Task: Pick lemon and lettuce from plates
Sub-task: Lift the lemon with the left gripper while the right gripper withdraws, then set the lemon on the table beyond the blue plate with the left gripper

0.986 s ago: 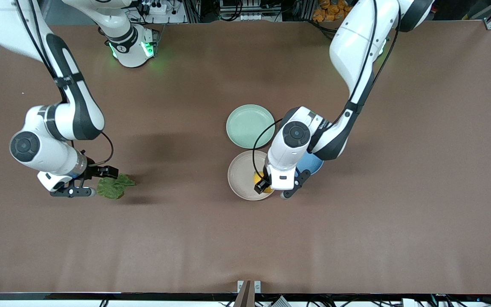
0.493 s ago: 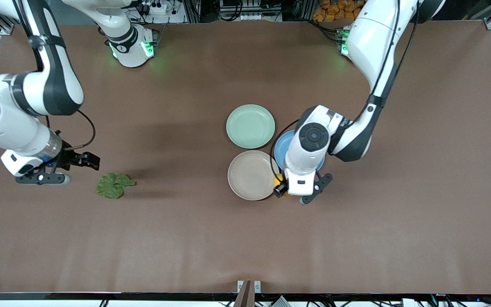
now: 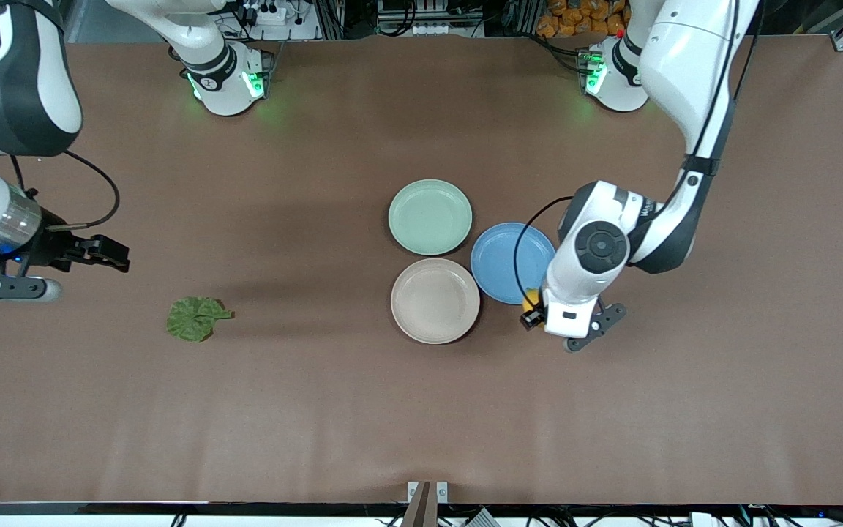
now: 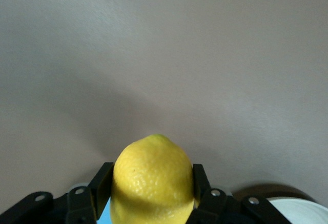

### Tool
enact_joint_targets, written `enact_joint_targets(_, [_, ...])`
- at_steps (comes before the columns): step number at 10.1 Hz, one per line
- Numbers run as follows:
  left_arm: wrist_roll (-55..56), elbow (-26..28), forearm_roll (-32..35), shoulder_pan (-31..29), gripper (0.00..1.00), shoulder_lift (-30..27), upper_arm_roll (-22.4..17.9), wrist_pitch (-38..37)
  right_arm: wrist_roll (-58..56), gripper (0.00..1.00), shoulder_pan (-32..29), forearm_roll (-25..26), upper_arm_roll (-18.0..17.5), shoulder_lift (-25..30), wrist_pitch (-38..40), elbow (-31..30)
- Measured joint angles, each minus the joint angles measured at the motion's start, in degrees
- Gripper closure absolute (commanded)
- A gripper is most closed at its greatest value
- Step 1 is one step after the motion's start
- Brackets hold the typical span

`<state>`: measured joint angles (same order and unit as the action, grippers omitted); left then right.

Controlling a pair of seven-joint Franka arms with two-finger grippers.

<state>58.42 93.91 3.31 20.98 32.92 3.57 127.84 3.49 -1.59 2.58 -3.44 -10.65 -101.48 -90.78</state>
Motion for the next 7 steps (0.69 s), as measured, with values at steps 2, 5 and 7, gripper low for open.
enact_joint_targets(2, [-5.7,4.2,0.1,-2.6,1.00,-3.1,0.0,0.0,0.0,0.00,0.0,0.0,1.7,0.0,-0.1,0.7])
enact_joint_targets(5, [-14.6,12.8,0.1,-8.1,1.00,-9.3,0.0,2.0,-0.1,0.00,0.0,-0.1,2.6,0.6,-0.7,3.1])
enact_joint_targets(7, [-19.0,16.8,0.1,-10.5,1.00,-11.6,0.1,3.5,0.0,0.00,-0.3,-0.1,3.2,3.5,-0.5,3.5])
